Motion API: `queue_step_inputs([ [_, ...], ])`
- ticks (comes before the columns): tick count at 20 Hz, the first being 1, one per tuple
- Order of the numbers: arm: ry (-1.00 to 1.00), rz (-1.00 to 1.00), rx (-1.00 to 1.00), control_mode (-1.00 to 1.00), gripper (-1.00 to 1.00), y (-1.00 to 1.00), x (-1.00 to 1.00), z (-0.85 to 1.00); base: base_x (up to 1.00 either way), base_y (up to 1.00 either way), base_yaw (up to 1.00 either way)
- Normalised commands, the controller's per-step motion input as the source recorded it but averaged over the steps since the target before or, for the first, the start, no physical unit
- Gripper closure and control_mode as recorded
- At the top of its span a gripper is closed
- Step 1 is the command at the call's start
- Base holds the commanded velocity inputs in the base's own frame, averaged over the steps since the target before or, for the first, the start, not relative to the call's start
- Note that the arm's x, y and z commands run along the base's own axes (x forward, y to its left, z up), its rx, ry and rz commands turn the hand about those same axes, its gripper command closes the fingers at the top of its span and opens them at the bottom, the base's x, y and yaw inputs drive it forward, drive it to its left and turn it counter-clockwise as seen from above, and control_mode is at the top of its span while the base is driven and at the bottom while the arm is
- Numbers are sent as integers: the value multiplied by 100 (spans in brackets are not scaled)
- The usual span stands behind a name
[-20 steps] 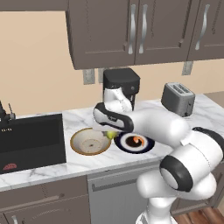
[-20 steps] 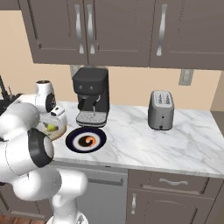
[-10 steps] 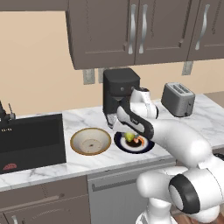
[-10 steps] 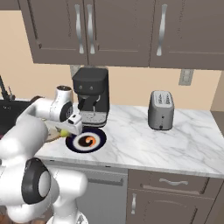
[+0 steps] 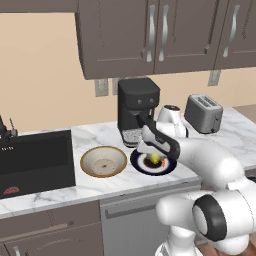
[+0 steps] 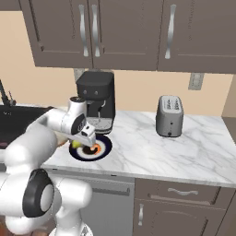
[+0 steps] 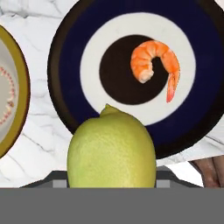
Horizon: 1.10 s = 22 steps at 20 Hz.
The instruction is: Place the shrimp on the plate and place the lemon on the same plate.
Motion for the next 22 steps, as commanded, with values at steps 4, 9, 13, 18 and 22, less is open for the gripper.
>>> queue_step_inputs([
  [4, 0, 8, 0, -100, 100, -2, 39, -9, 0, 0, 0],
  [9, 4, 9, 0, -100, 100, 0, 49, -10, 0, 0, 0],
  [13, 4, 10, 0, -100, 100, 1, 51, -9, 0, 0, 0],
  [18, 11, 10, 0, -100, 100, 7, 27, -24, 0, 0, 0],
  [22, 8, 7, 0, -100, 100, 14, 9, -32, 0, 0, 0],
])
